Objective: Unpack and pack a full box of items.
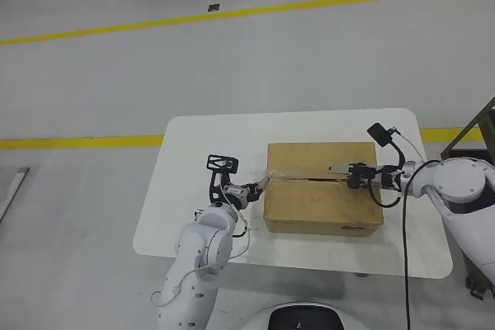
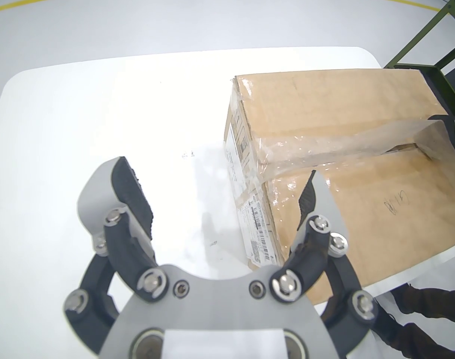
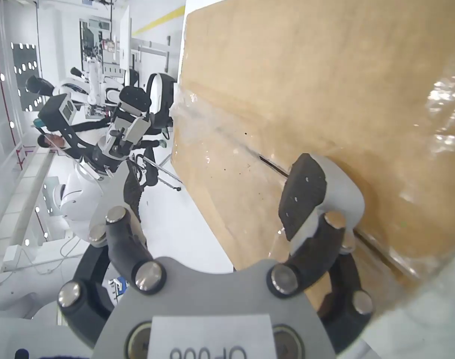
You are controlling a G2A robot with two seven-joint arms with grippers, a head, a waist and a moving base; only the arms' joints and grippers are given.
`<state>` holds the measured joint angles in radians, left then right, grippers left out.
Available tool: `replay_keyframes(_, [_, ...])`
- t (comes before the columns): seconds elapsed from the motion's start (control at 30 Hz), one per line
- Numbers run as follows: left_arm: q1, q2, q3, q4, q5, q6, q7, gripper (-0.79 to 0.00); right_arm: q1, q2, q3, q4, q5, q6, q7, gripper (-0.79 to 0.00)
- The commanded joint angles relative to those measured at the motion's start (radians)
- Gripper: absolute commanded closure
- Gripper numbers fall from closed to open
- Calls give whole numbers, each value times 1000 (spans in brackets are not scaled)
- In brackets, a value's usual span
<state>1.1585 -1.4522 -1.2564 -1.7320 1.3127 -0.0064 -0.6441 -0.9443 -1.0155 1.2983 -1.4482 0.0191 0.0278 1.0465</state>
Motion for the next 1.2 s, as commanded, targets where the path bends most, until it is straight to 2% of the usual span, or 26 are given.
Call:
replay_keyframes(0.0, [-4, 0, 0, 3, 0, 1, 1, -785, 10, -1, -6, 12, 25, -3, 21, -653])
replay_keyframes(0.03, [-6, 1, -1, 5, -1, 3, 2, -785, 14, 0, -11, 17, 15, -6, 35, -539])
replay_keyframes(0.07, [-8, 1, -1, 5, -1, 5, 3, -785, 18, 1, -12, 21, 10, -9, 40, -382])
replay_keyframes(0.2, [-11, 2, 1, 10, -2, 7, 5, -785, 25, 4, -12, 29, -2, -19, 57, -188])
replay_keyframes(0.23, [-12, 2, 2, 11, -2, 7, 6, -785, 23, 5, -12, 28, -2, -21, 60, -80])
replay_keyframes(0.27, [-12, 2, 2, 11, -2, 7, 6, -785, 23, 7, -10, 26, -6, -23, 65, -12])
replay_keyframes(0.57, [-11, 4, 11, 14, -4, 9, 11, -785, -15, 22, 29, -16, -19, -32, 63, 0])
replay_keyframes(0.87, [-2, 7, 13, 3, -8, 8, 15, -785, -65, 36, 114, -64, 46, -6, 31, 0])
replay_keyframes(0.9, [-2, 7, 12, 2, -8, 9, 15, -785, -77, 37, 131, -65, 81, 8, 22, -68])
replay_keyframes(0.93, [-1, 8, 12, 0, -9, 11, 16, -785, -89, 38, 150, -67, 108, 24, 11, -308])
replay_keyframes(0.97, [0, 8, 11, -2, -11, 12, 17, -785, -105, 40, 167, -71, 128, 39, 3, -585])
replay_keyframes(1.0, [1, 8, 10, -4, -12, 12, 17, -785, -122, 42, 182, -79, 155, 50, 4, -785])
replay_keyframes(1.17, [5, 11, 6, -8, -9, 16, 18, -785, -215, 50, 249, -137, 231, 120, -2, -785])
